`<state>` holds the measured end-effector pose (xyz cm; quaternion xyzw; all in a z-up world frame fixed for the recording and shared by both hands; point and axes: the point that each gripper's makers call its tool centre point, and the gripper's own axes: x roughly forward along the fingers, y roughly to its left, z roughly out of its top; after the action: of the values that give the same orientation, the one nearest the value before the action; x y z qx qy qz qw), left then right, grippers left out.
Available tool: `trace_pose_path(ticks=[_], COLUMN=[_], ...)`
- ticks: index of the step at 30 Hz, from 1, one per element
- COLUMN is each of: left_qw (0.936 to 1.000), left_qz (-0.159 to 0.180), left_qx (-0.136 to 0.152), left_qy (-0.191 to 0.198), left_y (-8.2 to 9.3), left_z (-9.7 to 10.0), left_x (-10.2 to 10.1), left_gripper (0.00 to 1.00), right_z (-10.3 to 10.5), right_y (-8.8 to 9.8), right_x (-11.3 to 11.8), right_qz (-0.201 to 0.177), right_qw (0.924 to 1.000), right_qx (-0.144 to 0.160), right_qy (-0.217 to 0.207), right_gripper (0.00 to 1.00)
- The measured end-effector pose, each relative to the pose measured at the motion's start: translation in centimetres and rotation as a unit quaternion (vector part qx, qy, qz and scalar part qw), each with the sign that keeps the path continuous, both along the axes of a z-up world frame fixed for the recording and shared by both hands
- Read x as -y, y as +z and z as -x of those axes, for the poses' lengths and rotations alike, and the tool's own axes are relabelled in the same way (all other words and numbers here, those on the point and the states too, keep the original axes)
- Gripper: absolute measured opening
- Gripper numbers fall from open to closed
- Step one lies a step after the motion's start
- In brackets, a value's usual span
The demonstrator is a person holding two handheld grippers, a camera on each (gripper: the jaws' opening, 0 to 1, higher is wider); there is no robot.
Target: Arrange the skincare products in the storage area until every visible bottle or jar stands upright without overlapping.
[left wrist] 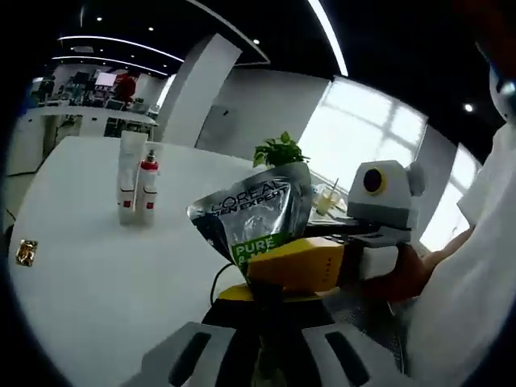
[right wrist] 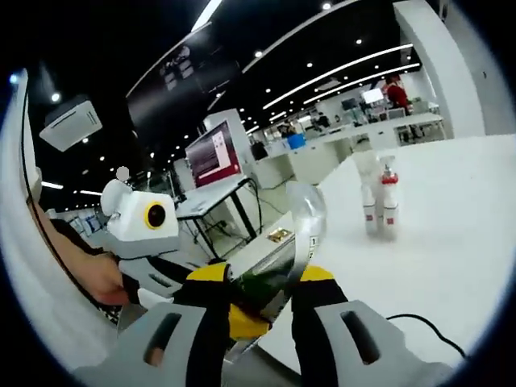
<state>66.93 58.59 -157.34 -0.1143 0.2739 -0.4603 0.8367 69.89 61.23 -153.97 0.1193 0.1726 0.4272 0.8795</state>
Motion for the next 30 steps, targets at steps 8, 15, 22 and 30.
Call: trace_pose_path(ticks=[8,15,22,30], left_qw=[0.9964,0.9938,0.9969,0.9991], left_qz=[-0.065,-0.083,-0.063,-0.034], left_qx=[0.054,0.071,0.046,0.026], left_qy=[-0.008,-0.02,-0.009,-0.003], left_y=[-0.25,-0.34,-0.29,-0.25], left_z=[-0.84,-0.85,-0.96,-0.91], left_x=[0.23,0.01,0.11,0.16], left_gripper=[0.09,0.13,0.22,0.32], right_z=[-0.79,-0.51,-0.44,-0.3], right_y=[0.15,0.13,0.22,0.38], right_x=[0.77,0.65,0.68,0.63], right_qz=[-0.05,-0.048,-0.065,-0.078], right_qw=[0.9975,0.9974,0.9954,0.9938], right_qx=[-0.048,-0.052,-0.07,-0.079], right_qy=[-0.016,-0.012,-0.009,-0.005], right_gripper=[0.19,0.16,0.1,0.06])
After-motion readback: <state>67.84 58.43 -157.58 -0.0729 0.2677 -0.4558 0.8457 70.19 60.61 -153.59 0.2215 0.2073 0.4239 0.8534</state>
